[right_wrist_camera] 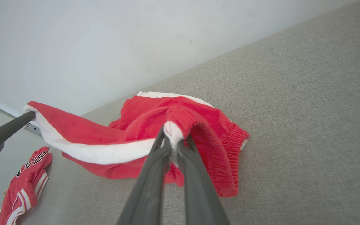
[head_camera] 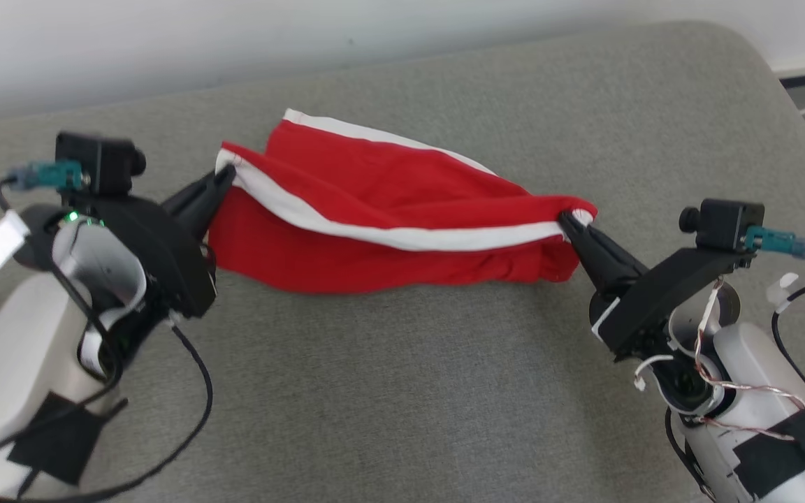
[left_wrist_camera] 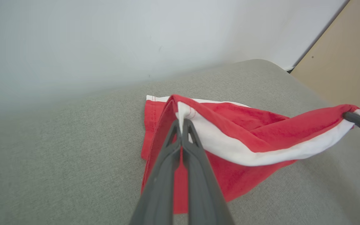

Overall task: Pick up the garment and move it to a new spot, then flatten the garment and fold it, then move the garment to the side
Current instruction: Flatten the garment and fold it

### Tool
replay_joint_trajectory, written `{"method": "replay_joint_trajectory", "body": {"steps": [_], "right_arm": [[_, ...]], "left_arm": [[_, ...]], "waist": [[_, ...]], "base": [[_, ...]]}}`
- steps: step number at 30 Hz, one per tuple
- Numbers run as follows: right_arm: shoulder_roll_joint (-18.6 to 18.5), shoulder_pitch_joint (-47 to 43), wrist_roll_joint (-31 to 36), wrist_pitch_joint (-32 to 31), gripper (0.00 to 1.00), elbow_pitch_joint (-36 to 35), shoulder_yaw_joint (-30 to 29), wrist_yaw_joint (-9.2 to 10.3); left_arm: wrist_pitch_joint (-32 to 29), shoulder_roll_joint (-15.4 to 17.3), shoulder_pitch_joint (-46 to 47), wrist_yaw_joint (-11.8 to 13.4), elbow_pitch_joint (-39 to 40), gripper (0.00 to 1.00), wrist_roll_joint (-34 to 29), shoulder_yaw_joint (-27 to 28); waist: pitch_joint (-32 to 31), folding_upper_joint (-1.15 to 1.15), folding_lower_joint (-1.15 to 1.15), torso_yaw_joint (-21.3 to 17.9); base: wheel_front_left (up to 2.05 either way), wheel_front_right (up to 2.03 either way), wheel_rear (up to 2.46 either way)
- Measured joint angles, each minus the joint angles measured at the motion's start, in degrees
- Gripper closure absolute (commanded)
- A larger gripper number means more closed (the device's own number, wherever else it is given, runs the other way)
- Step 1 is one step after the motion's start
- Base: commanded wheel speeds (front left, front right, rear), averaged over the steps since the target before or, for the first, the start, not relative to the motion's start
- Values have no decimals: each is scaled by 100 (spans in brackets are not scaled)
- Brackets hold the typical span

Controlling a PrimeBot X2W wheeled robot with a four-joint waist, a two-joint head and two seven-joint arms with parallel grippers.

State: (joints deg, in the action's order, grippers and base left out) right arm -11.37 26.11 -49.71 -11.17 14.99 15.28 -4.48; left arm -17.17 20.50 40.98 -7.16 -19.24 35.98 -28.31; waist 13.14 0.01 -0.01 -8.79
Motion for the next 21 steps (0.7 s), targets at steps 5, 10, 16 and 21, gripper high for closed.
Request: {"method": "replay_joint_trajectory", "body": {"steps": [5, 10, 16, 21], "right_arm": [[205, 333, -296, -48, 100, 288, -143, 0], [427, 682, -388, -116, 100, 597, -143, 0], [648, 1189, -542, -144, 100, 902, -81, -1], [703, 1604, -569, -112, 100, 1181, -40, 0]], "left_arm": [[-256, 44, 706, 0, -332, 100, 200, -176], [-519, 142, 1189, 0, -773, 100, 297, -352], [-738, 333, 1800, 0, -1209, 100, 385, -493], [-811, 416, 2299, 0, -1553, 100, 389, -573]], "waist": [[273, 0, 0, -202], [507, 0, 0, -400], [770, 0, 0, -630], [1017, 0, 0, -796]], "base": [[0, 0, 0], [0, 0, 0], [0, 0, 0], [0, 0, 0]]}}
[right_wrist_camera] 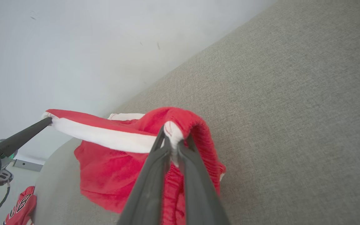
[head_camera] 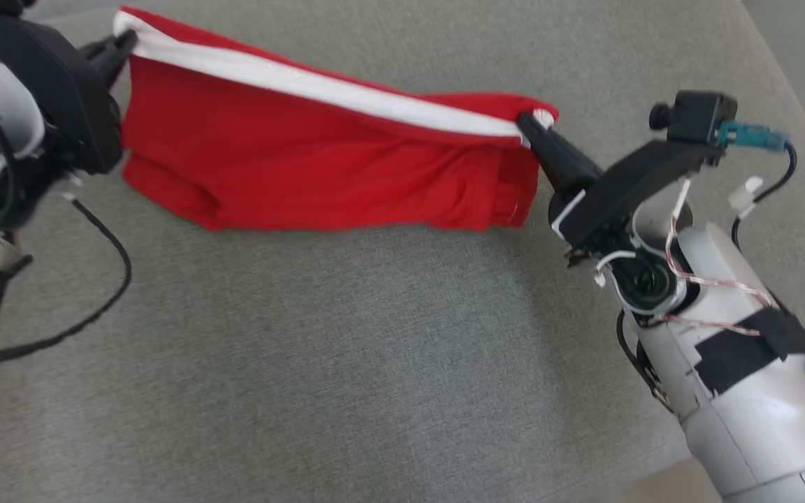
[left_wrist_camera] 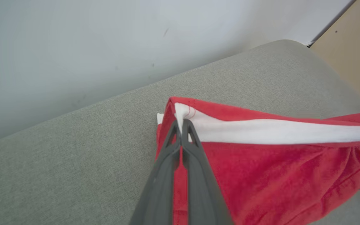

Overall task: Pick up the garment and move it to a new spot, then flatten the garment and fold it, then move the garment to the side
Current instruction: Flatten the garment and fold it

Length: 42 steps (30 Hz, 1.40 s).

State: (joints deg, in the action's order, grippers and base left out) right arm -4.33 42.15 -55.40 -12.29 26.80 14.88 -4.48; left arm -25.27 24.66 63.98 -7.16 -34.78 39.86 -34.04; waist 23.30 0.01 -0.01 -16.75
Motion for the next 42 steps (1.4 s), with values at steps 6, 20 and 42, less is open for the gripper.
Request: {"method": "replay_joint_trajectory", "body": {"steps": [6, 20, 42], "right_arm": [[69, 446, 13, 113, 100, 311, 146, 1], [89, 777, 12, 605, 0, 991, 318, -115], [-281, -304, 787, 1540, 0, 795, 881, -210]], "left_arm": [[-98, 109, 315, -42, -394, 100, -35, -270], [565, -3, 592, -42, -1089, 0, -58, -757], [2577, -287, -1134, -42, -826, 0, 502, -957]], "waist": [[320, 0, 0, -157], [513, 0, 1, -156], [-185, -1, 1, 284]], "base": [[0, 0, 0], [0, 0, 0], [0, 0, 0]]}}
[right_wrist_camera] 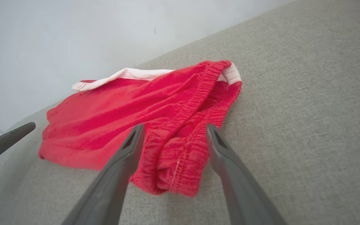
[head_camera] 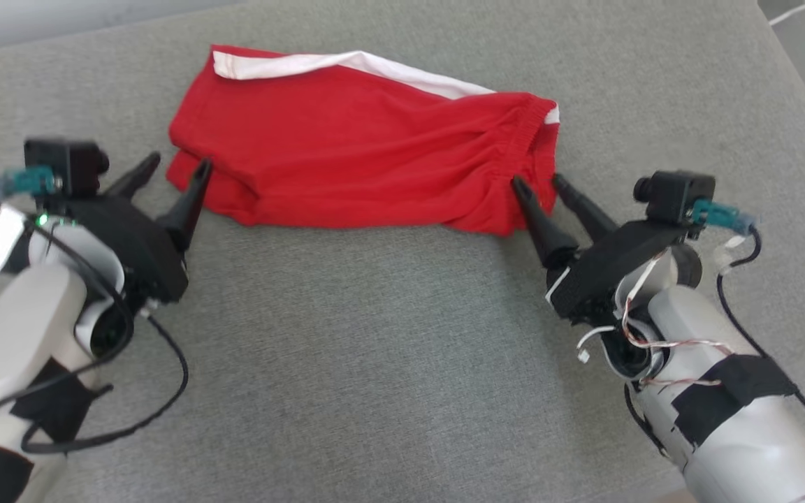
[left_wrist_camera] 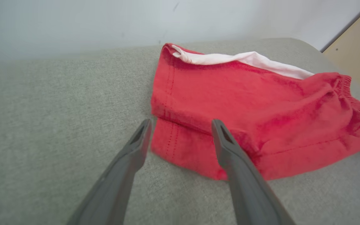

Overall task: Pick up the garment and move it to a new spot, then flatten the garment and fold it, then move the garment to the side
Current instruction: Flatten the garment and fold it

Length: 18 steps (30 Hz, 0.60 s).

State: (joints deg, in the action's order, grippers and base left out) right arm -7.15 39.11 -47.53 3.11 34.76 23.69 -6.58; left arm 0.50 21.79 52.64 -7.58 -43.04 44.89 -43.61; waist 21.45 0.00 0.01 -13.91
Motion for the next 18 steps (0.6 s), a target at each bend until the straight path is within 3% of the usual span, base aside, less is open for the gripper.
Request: {"method": "replay_joint_trajectory", "body": {"steps": [9, 18], "right_arm": [[41, -118, 339, 145, 0, -9, 252, 12], [-91, -130, 833, 263, 0, 23, 520, 263]], "left_arm": [[391, -76, -278, 0, -157, 0, -12, -31], [622, -300, -411, 0, -354, 0, -56, -167]], "waist": [[-106, 0, 0, 79], [-81, 0, 0, 49]], "base": [[0, 0, 0], [0, 0, 0]]}}
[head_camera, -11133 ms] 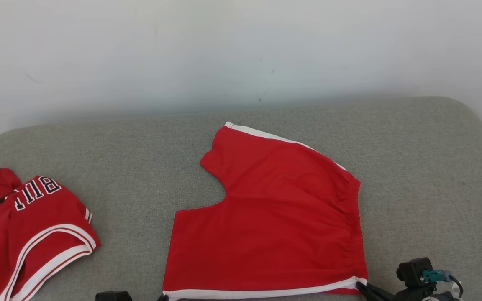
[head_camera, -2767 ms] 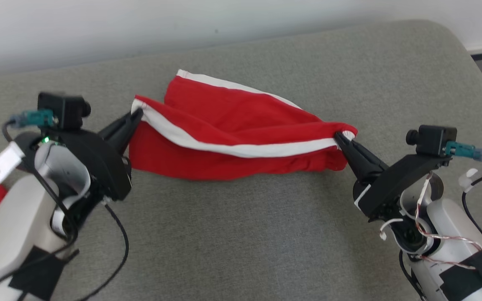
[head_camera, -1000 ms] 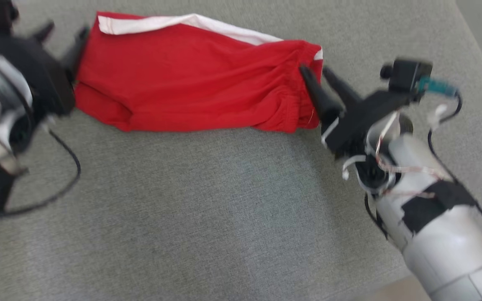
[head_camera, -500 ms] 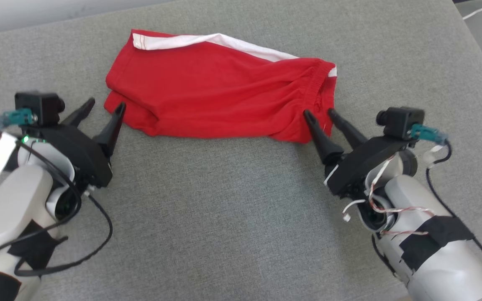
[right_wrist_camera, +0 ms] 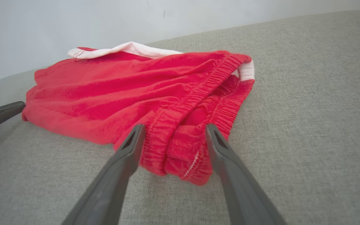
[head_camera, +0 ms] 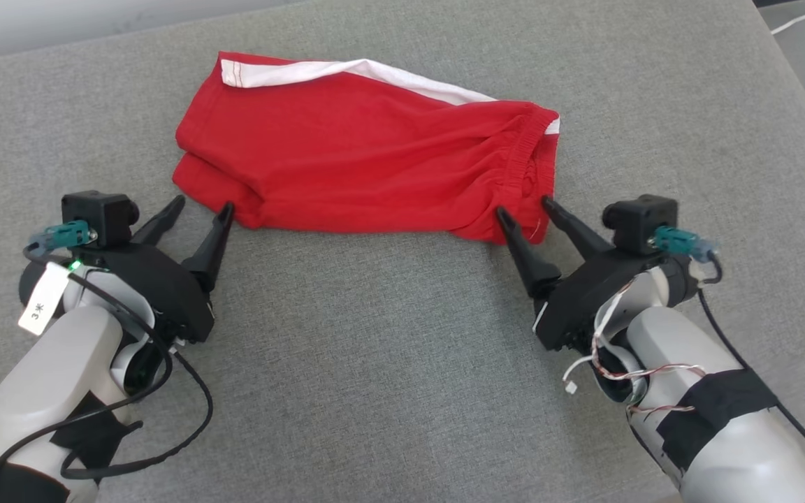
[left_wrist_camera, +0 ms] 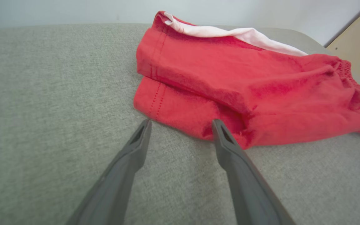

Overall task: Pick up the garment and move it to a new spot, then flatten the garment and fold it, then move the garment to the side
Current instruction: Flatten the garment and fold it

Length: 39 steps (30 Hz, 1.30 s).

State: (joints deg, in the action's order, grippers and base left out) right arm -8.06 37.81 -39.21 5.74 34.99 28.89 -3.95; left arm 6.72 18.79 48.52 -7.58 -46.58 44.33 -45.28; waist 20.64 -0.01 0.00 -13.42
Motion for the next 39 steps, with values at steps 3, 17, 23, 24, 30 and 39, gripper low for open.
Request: {"method": "replay_joint_trajectory", "body": {"steps": [3, 17, 23, 24, 30, 39], "right_arm": [[1, 0, 176, 35, 0, 9, 119, 87], [57, 23, 455, 100, 100, 108, 345, 252], [-1, 24, 504, 234, 100, 219, 358, 188], [-23, 24, 505, 252, 100, 232, 358, 175], [-169, -8, 510, 388, 100, 400, 420, -15], [-235, -464, 441, 446, 100, 519, 530, -170]], "left_arm": [[100, 2, 9, 2, -93, 0, -62, -3], [298, -87, 463, 51, -563, 100, -589, -370], [469, -177, 447, 109, -788, 100, -699, -402], [513, -178, 428, 143, -810, 100, -727, -409], [605, -274, 172, 315, -903, 100, -1012, -641], [704, -480, -515, 554, -966, 100, -977, -627]], "waist": [[30, 0, 0, -33], [189, 0, 0, -100], [53, 1, 0, -34], [17, 1, -1, -22], [-304, 1, -1, 105], [-763, 1, 0, 304]], "base": [[0, 0, 0], [0, 0, 0], [0, 0, 0], [0, 0, 0], [0, 0, 0], [0, 0, 0]]}}
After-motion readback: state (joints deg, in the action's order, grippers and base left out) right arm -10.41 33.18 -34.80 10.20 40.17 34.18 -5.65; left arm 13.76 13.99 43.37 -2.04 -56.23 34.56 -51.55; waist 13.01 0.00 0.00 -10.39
